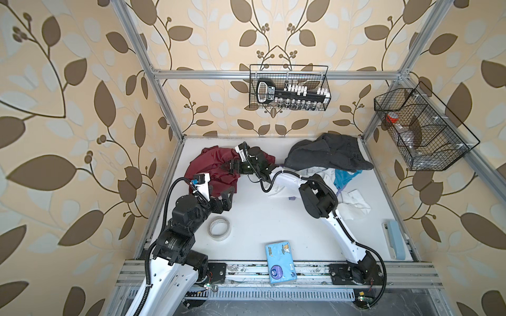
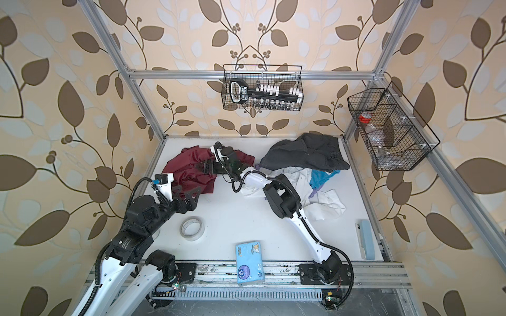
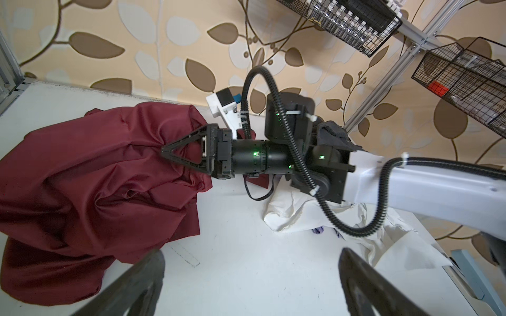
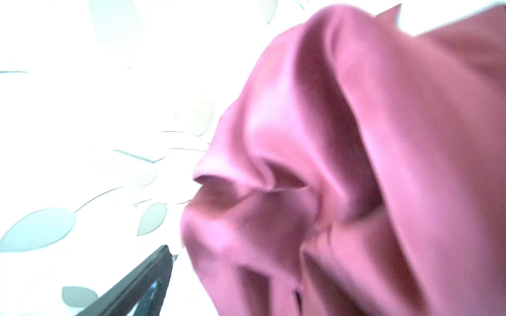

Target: Pick out a specific cloth from the pile

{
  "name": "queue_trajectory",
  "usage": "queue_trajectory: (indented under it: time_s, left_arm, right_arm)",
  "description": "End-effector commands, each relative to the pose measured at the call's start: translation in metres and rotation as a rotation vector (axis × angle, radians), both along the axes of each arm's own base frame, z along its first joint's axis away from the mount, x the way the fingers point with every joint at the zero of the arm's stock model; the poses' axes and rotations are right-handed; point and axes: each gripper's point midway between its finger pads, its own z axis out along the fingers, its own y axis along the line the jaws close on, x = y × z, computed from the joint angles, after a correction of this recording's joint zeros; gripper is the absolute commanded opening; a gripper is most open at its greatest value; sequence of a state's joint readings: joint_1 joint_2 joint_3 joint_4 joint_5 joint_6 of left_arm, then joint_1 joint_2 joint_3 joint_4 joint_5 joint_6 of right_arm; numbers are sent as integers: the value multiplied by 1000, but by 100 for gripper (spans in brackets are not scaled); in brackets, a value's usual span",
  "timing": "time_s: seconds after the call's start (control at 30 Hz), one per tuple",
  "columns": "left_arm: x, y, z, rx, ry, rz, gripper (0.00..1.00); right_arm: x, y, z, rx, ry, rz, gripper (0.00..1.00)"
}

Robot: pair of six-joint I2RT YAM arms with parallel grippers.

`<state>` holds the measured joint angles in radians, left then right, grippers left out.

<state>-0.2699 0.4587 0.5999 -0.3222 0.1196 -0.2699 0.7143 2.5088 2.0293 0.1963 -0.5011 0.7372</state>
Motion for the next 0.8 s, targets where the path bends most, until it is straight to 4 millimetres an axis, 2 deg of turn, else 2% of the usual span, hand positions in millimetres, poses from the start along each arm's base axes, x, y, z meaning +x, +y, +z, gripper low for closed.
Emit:
queue_trajectory:
  time_s: [0.0,0.17,0.27,0.37,0.53,0.63,0.77]
  left_arm:
    - [1,0,7,-11,-32,7,99]
    - [1,-1,6,-9,-32,4,99]
    - [1,0,6,-6,-31,6,99]
    - [3,3,4,6,-25,25,99]
    - [14,19,-8,59,3,126,99]
    - [29,38,-21,121,14,243,99]
    - [54,65,-50,251,-12,410,99]
  right_arm:
    - [-16,-13,23,-85,-38,19,100]
    - [-38,-57,13,-251,0,-33,100]
    - [-53,-88,16,-311,5,-54,99]
    - [-78,-117,24,-372,-27,-49,100]
    - [-99,-202,56,-451,-114,-145,100]
    - [-110,-260,79,-490,-182,-255,100]
    - [-112,-352,94,-589,-283,-501,100]
